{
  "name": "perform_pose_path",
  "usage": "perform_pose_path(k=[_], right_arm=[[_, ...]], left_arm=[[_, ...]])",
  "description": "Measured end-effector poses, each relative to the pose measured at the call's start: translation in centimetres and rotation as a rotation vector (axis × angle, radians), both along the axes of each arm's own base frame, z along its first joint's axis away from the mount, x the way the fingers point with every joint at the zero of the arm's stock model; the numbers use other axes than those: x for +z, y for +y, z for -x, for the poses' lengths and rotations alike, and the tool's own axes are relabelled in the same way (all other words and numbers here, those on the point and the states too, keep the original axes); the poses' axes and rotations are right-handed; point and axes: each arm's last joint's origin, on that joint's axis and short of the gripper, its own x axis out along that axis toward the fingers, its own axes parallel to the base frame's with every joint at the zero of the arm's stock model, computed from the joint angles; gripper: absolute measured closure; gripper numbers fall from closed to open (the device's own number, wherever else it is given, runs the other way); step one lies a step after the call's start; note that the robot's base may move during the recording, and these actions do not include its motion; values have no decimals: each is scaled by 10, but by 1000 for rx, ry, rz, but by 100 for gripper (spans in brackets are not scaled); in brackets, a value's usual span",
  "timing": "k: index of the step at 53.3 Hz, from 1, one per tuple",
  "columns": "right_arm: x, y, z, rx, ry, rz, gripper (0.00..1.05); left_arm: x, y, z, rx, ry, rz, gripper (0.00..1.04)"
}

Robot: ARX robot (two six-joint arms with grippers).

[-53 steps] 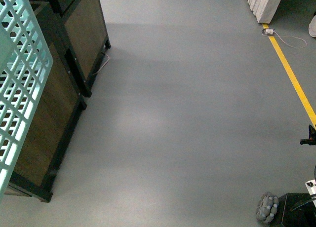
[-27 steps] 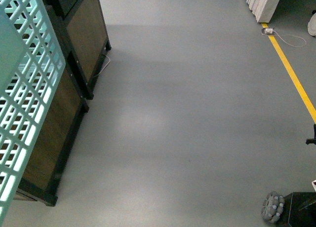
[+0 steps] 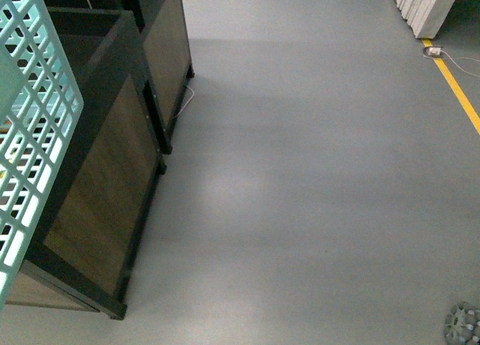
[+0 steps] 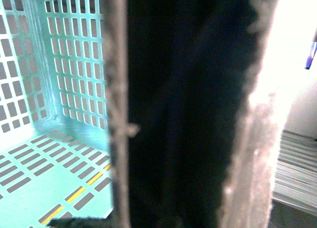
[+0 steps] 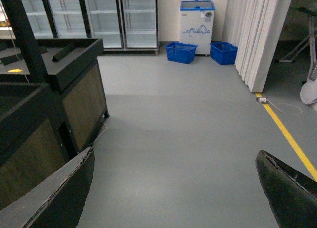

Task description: Pick mango and avocado into basket

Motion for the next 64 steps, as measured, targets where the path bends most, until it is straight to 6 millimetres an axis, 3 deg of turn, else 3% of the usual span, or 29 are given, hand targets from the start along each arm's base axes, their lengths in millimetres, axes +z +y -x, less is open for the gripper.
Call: perform_pose_path(k=[64], right_arm=[[0, 0, 0, 4, 0, 0, 9]], left_arm=[[1, 0, 0, 0, -1, -3, 91]])
